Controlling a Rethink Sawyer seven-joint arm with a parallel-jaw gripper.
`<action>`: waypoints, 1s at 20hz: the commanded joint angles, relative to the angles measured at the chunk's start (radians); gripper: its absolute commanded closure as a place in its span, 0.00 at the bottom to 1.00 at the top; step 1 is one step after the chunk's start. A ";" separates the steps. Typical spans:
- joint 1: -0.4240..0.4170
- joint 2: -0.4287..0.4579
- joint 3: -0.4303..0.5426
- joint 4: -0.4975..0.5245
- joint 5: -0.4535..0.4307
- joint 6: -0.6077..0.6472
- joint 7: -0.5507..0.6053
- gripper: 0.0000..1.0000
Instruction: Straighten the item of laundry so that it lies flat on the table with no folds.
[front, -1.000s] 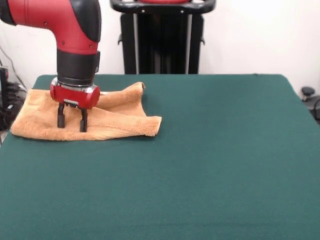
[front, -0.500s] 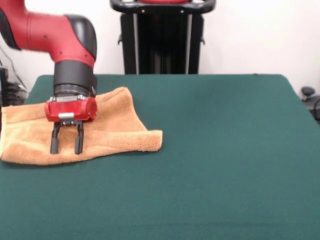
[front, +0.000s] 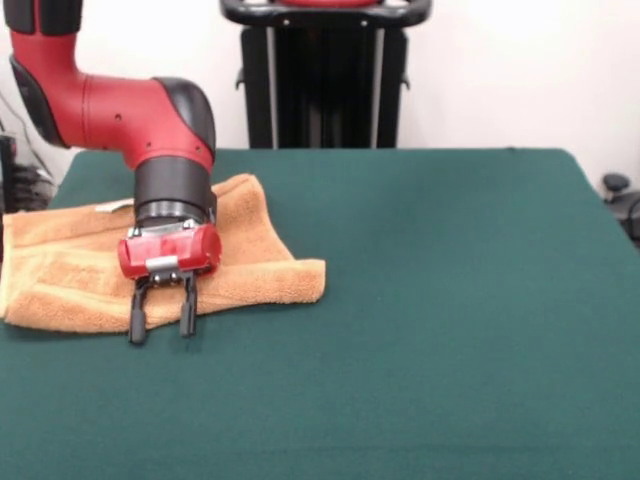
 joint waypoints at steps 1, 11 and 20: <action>0.084 0.015 -0.024 -0.065 0.060 0.065 -0.051 0.00; -0.293 -0.193 0.591 0.100 -0.270 1.075 -0.126 0.00; -0.176 -0.465 0.543 0.036 0.135 1.542 -0.393 0.00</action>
